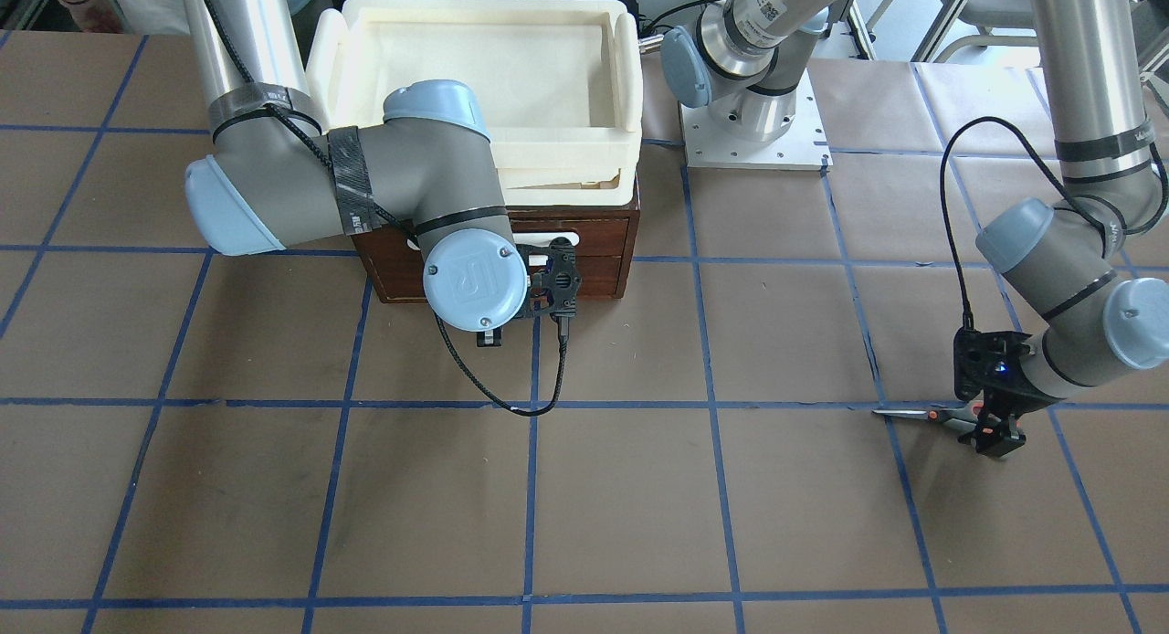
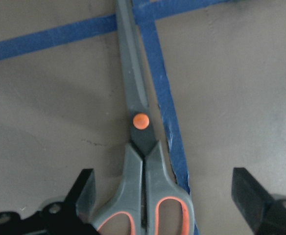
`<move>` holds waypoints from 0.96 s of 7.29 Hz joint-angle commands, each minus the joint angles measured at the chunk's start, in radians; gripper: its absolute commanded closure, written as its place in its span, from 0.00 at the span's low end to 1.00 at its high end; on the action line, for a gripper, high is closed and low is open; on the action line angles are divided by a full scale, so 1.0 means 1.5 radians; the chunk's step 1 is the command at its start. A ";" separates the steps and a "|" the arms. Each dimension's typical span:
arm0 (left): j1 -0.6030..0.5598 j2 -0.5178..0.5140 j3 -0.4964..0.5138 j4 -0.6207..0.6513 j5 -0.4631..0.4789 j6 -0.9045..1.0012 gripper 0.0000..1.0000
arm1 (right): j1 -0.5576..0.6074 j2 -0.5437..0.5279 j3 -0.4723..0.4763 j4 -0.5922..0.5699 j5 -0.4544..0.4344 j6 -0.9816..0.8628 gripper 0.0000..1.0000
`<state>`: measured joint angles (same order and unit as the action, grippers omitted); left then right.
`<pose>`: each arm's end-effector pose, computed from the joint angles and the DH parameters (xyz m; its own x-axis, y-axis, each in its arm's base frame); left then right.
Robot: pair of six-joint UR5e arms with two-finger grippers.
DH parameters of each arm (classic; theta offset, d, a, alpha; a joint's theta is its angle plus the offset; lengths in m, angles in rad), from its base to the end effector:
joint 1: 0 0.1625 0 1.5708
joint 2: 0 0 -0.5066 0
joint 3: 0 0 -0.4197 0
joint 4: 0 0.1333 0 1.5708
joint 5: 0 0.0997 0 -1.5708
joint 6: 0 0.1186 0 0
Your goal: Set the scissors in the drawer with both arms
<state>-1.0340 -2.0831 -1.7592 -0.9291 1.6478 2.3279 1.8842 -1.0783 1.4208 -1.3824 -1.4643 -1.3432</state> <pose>0.2317 -0.6321 0.2095 0.2190 0.9710 0.0956 0.9751 -0.2214 0.0153 0.3426 -0.5839 0.3158 0.0418 -0.8568 -0.5139 -0.9977 -0.0637 0.0249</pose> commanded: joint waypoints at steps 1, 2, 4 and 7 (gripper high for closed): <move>0.000 -0.006 -0.002 0.004 -0.001 -0.002 0.00 | 0.000 0.000 -0.011 -0.009 -0.007 -0.001 0.39; -0.001 -0.005 -0.002 0.004 -0.020 -0.002 0.22 | 0.000 0.005 -0.027 -0.014 -0.007 -0.002 0.41; -0.003 0.005 -0.003 0.001 -0.029 -0.001 0.49 | -0.001 0.035 -0.073 -0.015 -0.008 -0.006 0.41; 0.001 -0.003 -0.004 0.001 -0.030 0.003 0.49 | -0.011 0.073 -0.129 -0.042 -0.020 -0.021 0.41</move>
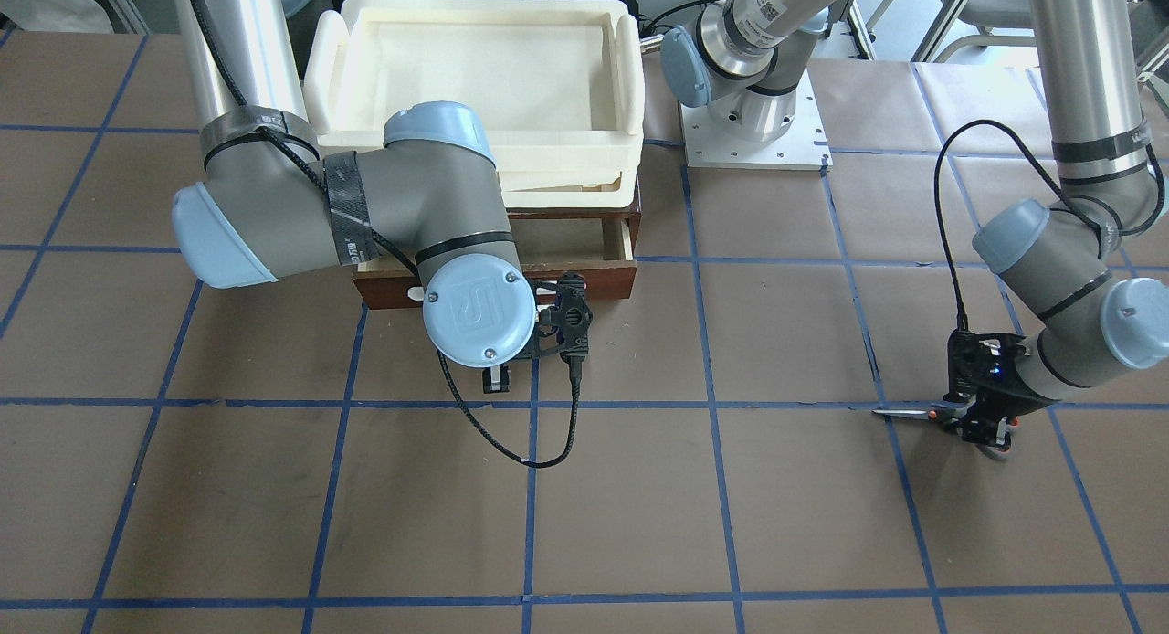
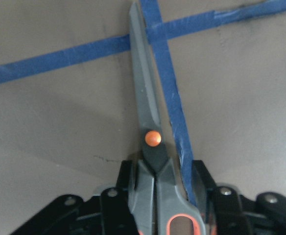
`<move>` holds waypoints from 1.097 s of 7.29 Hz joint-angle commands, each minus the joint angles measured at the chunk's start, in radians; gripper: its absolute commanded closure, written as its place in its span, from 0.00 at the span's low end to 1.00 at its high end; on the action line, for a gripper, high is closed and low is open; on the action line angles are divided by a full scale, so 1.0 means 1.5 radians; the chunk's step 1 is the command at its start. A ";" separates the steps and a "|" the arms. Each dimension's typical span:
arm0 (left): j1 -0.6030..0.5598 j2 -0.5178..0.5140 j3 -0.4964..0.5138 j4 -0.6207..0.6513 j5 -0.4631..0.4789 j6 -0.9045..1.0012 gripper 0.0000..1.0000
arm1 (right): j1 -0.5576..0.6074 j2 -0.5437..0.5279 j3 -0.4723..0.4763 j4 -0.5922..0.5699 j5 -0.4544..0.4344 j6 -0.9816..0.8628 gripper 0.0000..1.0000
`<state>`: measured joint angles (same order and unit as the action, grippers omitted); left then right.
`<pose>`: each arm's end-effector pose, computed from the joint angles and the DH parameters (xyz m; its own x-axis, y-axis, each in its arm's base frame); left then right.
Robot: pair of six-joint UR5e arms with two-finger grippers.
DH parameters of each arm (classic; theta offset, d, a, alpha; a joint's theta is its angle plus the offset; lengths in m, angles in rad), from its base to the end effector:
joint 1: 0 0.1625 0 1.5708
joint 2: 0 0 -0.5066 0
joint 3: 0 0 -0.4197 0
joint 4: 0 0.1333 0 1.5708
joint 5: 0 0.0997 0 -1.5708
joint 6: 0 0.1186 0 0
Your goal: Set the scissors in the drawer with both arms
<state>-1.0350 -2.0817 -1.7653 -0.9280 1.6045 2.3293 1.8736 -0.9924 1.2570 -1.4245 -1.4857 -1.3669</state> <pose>0.2254 -0.6330 0.2078 0.2220 0.9726 0.0686 0.9750 -0.2212 -0.0186 0.3534 -0.6504 0.3288 0.0731 -0.9105 -0.4069 -0.9966 -0.0820 0.0046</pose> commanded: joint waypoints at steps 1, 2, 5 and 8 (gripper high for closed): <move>0.002 -0.005 0.000 0.000 -0.001 0.003 0.49 | -0.005 0.021 -0.028 -0.027 -0.006 -0.006 0.41; 0.002 -0.002 0.000 0.000 -0.001 0.003 0.52 | -0.007 0.027 -0.035 -0.039 -0.006 -0.006 0.41; 0.001 0.003 0.000 0.000 -0.001 0.000 0.73 | -0.010 0.047 -0.067 -0.066 -0.014 -0.010 0.41; -0.009 0.026 0.009 -0.003 0.002 0.002 0.84 | -0.011 0.054 -0.070 -0.111 -0.017 -0.014 0.40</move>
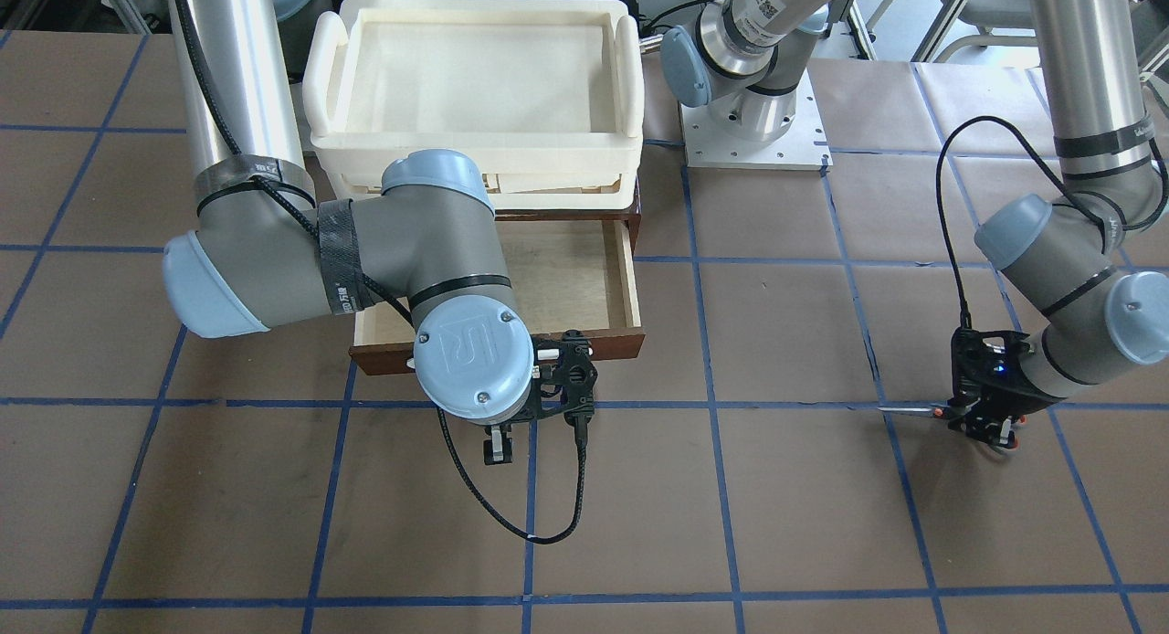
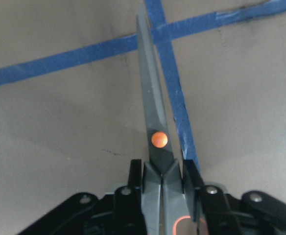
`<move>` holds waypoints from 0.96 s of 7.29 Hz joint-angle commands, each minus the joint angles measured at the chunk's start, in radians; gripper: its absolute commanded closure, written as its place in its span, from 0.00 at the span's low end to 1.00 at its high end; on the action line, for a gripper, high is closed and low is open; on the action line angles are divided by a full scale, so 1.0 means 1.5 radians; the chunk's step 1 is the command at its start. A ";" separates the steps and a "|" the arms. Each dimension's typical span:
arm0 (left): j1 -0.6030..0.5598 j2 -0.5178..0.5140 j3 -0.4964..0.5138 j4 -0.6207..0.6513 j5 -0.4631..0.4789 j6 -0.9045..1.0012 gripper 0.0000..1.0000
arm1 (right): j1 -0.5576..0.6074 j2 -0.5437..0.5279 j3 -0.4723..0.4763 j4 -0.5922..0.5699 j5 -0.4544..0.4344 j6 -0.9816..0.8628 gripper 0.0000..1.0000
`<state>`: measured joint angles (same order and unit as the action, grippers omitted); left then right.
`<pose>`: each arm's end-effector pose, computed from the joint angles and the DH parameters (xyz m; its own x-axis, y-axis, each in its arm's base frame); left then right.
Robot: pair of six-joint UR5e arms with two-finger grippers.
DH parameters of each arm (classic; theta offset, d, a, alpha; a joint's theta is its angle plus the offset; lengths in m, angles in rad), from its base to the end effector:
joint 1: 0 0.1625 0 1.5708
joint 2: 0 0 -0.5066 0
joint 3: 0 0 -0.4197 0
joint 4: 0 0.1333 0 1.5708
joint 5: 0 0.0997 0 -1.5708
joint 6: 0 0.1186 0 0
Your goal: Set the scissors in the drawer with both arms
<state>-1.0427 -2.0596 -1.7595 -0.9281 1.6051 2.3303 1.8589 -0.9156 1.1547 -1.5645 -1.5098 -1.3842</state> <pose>0.2211 -0.6356 0.2248 0.2296 0.9721 0.0488 0.9732 -0.2299 0.0009 0.3576 -0.7121 0.3257 0.0925 -0.9639 -0.2497 -0.9957 -0.0922 -0.0130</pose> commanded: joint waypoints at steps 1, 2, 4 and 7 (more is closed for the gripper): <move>-0.007 0.022 0.006 -0.009 0.001 0.001 0.84 | -0.007 0.006 -0.002 -0.025 -0.001 -0.004 0.39; -0.012 0.042 0.007 -0.016 -0.009 -0.004 0.88 | -0.008 0.006 -0.002 -0.031 -0.001 -0.004 0.37; -0.046 0.103 0.046 -0.134 -0.040 -0.044 0.90 | -0.009 0.007 -0.002 -0.041 0.000 -0.004 0.37; -0.120 0.180 0.108 -0.287 -0.036 -0.148 0.91 | -0.009 0.008 -0.004 -0.059 0.000 -0.018 0.38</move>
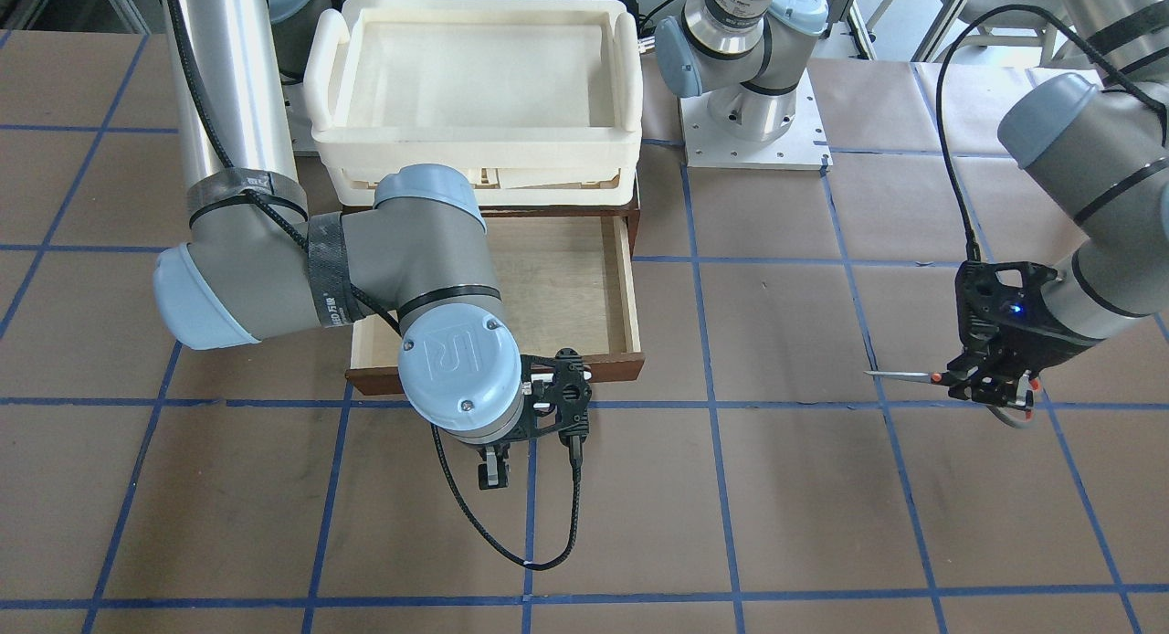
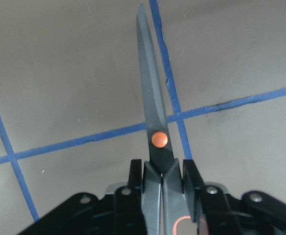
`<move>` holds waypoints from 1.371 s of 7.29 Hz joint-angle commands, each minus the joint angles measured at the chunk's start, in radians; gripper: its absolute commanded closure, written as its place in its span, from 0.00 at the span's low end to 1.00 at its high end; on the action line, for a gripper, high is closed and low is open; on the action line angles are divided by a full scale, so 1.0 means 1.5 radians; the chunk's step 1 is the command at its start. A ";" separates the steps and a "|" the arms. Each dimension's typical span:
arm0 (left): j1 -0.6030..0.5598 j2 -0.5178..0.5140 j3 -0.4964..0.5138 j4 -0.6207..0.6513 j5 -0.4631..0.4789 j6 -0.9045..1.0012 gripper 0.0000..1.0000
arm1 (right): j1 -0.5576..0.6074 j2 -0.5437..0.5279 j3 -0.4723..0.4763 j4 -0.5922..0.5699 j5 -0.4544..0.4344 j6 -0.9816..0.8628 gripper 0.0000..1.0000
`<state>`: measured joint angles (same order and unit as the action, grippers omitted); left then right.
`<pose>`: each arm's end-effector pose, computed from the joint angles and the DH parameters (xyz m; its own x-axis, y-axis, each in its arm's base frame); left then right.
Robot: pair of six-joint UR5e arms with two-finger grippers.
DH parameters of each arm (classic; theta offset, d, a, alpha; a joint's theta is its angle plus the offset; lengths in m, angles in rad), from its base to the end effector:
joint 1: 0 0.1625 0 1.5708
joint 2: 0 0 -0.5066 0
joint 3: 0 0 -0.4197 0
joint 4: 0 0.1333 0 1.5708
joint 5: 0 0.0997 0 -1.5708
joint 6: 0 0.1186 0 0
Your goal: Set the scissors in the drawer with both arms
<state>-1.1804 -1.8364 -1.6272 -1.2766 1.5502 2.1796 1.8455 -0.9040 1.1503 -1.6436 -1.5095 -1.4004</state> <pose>0.1133 -0.6319 0.3972 0.2166 0.9762 0.0110 0.9758 -0.2161 -0.0328 0.3518 -0.7301 0.3244 0.0999 -0.9785 -0.1804 -0.9949 -0.0960 -0.0302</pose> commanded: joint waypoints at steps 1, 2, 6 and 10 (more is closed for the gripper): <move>-0.042 0.057 0.021 -0.074 -0.002 -0.086 0.91 | 0.000 -0.001 -0.001 -0.007 0.000 -0.008 0.38; -0.059 0.085 0.021 -0.096 0.001 -0.092 0.91 | 0.000 -0.002 -0.002 -0.007 0.000 0.003 0.14; -0.150 0.132 0.042 -0.171 -0.005 -0.324 0.91 | -0.048 -0.124 0.012 -0.006 -0.007 0.121 0.00; -0.173 0.124 0.041 -0.183 -0.010 -0.366 0.92 | -0.145 -0.331 0.203 0.016 -0.019 0.424 0.00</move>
<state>-1.4201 -1.6445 -1.5653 -1.5498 1.5411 1.6684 1.6754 -1.2868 1.3433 -1.6278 -1.5382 -0.9452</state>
